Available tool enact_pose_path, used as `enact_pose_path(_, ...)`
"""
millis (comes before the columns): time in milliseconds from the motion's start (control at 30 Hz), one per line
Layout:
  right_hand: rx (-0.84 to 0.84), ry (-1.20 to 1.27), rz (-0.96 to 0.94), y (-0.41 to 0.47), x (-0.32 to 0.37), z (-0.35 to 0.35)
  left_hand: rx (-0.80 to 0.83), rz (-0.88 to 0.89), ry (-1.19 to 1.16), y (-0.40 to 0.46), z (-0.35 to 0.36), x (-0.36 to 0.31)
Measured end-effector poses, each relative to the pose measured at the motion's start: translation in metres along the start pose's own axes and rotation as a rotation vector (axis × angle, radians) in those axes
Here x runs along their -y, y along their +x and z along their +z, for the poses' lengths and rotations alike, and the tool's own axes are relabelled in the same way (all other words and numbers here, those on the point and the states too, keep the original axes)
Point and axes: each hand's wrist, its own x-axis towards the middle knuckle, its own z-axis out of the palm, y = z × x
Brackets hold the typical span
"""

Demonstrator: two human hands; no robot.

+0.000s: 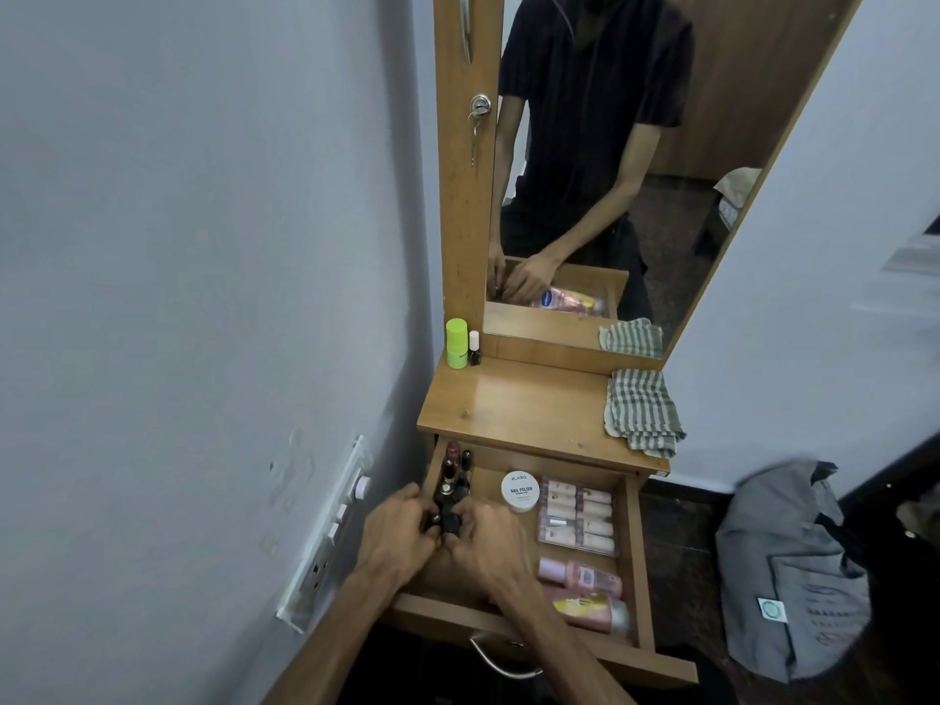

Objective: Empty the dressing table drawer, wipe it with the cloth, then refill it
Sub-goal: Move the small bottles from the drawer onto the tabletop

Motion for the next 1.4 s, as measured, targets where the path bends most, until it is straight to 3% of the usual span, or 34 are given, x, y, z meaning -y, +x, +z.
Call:
enact_pose_path(267,-0.055,0.048,-0.033,-0.008,0.002,-0.013,-0.033,0.003,-0.093,-0.006,-0.009,0.005)
enact_pose_path(567,-0.164,0.143,-0.090,0.004,0.018,-0.065,-0.182,0.027,-0.405,0.019,-0.060,0.001)
enact_pose_path(1000,-0.334,0.172,-0.075,0.103,0.050,-0.124,-0.200,0.132,-0.288,0.122,-0.132,-0.034)
enact_pose_path(1400,-0.254,0.075,0.028,0.174,0.055,-0.120,-0.182,0.109,-0.165,0.202,-0.110,-0.020)
